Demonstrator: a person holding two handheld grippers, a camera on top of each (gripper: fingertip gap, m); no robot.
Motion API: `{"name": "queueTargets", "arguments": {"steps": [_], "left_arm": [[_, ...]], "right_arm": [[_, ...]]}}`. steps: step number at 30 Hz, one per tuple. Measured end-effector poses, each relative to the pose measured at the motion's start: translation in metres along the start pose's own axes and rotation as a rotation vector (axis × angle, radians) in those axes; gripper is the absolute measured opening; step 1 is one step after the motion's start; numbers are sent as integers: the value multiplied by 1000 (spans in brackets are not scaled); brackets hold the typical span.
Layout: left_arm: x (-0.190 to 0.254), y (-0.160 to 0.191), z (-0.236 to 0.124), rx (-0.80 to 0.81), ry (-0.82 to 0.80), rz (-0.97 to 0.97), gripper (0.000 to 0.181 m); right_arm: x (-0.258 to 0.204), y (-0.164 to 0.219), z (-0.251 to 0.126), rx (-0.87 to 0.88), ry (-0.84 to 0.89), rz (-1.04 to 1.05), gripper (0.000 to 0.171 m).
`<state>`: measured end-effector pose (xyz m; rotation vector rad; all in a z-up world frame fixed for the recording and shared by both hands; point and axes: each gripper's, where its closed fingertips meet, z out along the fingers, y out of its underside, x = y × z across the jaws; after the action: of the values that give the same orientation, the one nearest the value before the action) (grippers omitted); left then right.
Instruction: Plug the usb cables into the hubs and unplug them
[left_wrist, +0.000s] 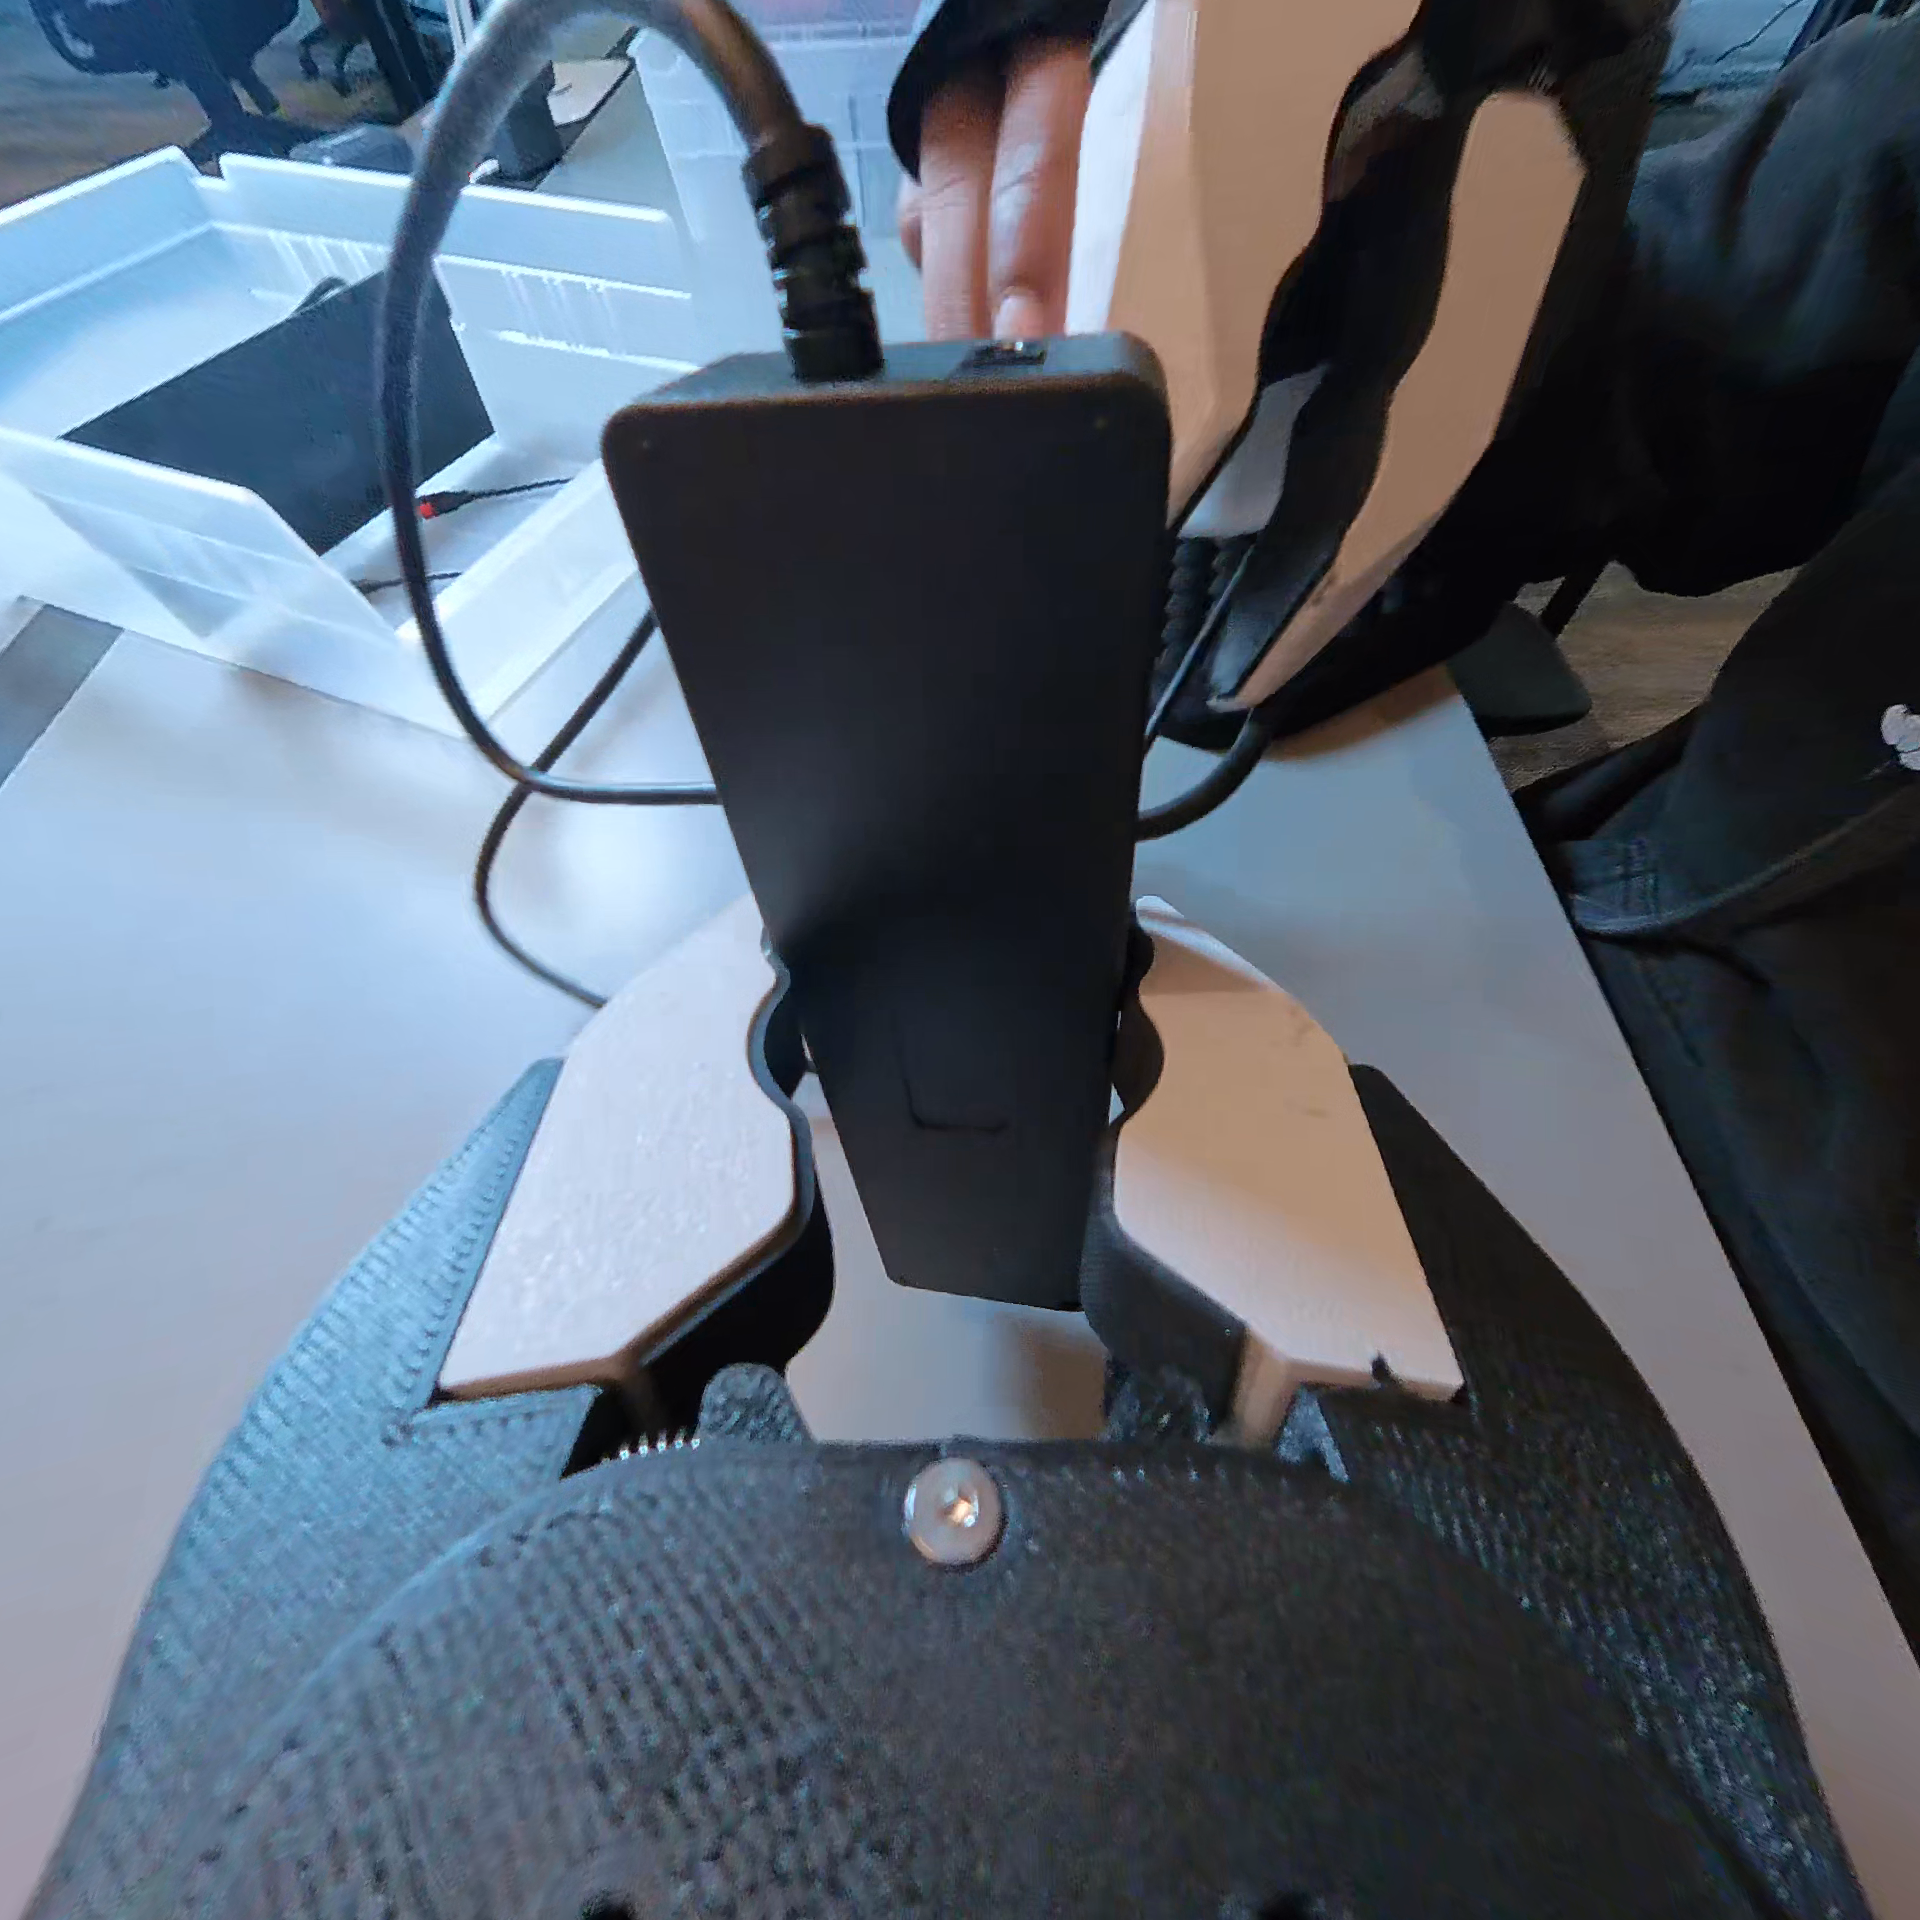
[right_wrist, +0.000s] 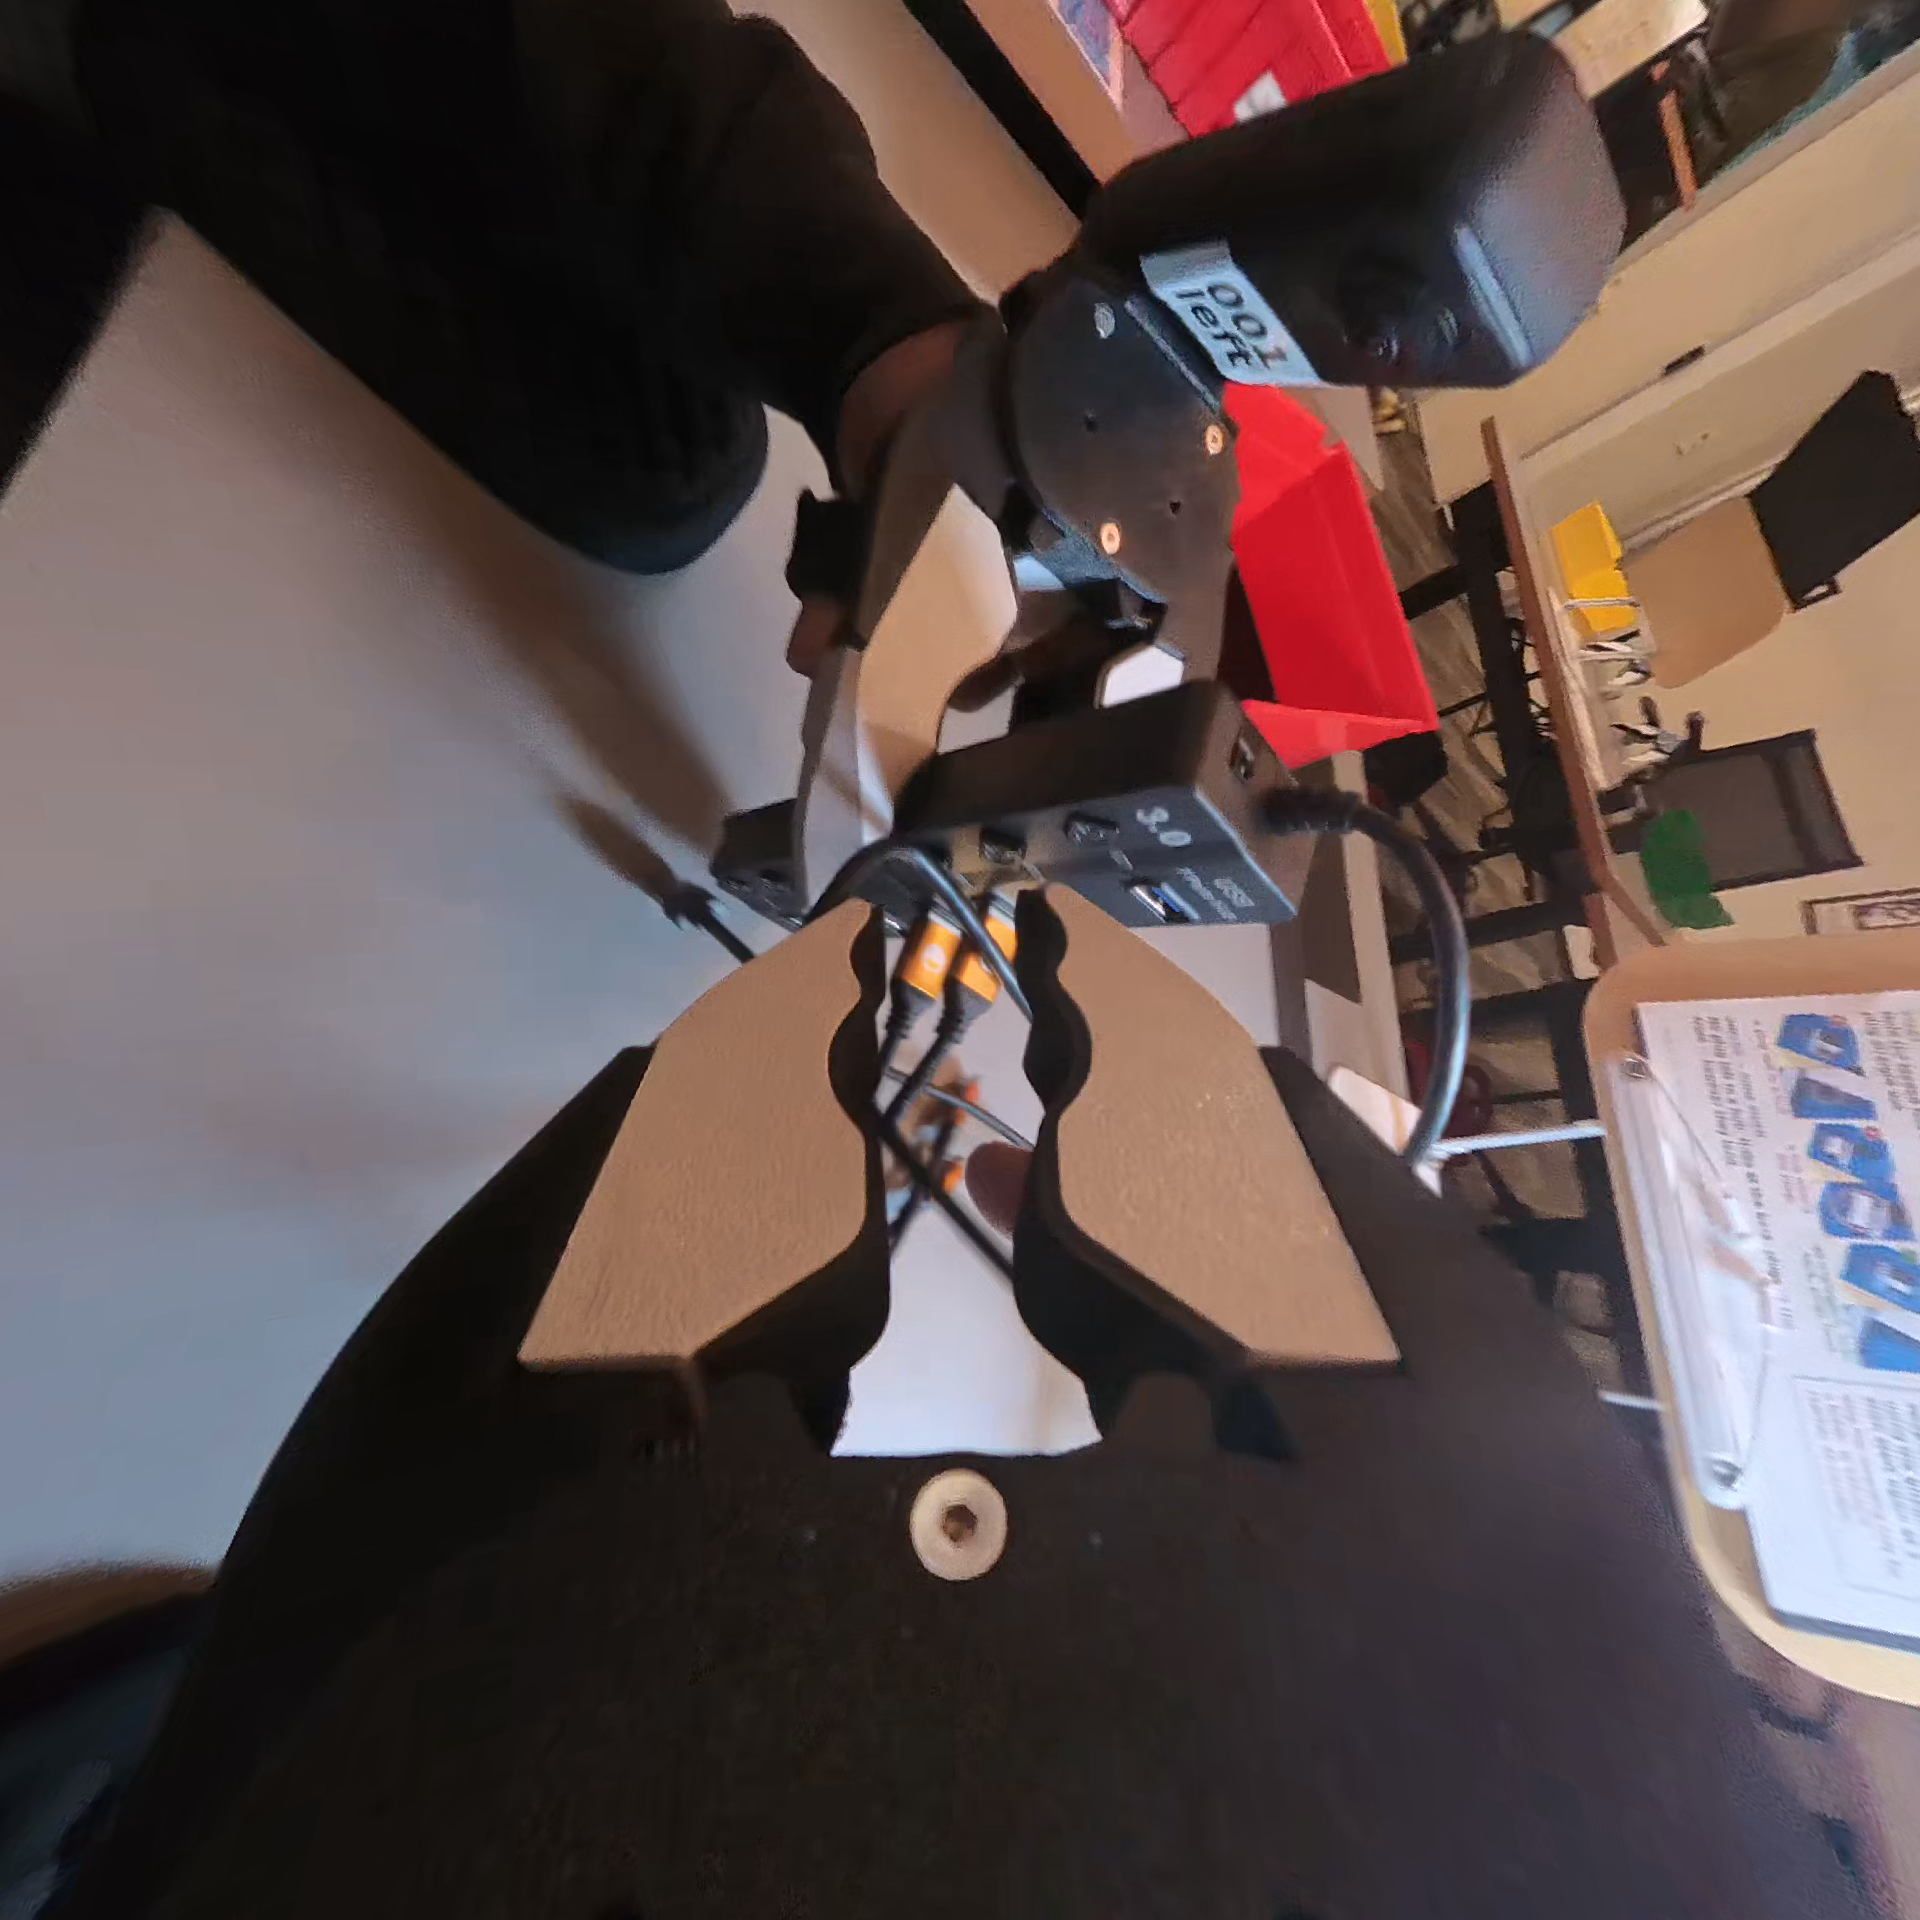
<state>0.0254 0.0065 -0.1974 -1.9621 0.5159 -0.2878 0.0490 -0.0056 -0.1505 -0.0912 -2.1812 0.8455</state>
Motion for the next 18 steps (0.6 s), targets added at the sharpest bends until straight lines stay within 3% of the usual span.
{"name": "queueTargets", "arguments": {"steps": [4, 7, 8, 9, 11, 15, 18], "left_arm": [[-9, 3, -3, -28, -59, 5, 59], [-16, 0, -7, -15, -95, -7, 59], [-17, -1, -8, -11, -98, -11, 59], [-19, -1, -9, -9, -104, -15, 59], [-23, -1, -14, -2, -124, -21, 59], [-28, -10, -29, 66, -122, -45, 58], [-32, -14, -40, 105, -127, -69, 58]], "right_arm": [[5, -1, -17, 31, -59, 160, 25], [-6, 20, -13, -140, -102, 176, 36], [-6, 37, -7, -249, -67, 119, 31], [-9, 51, -3, -330, -59, 67, 15], [-17, 58, 1, -339, -122, 96, 0], [10, 82, -19, -421, -12, 163, 0], [34, 119, -40, -604, 139, 191, 0]]}}
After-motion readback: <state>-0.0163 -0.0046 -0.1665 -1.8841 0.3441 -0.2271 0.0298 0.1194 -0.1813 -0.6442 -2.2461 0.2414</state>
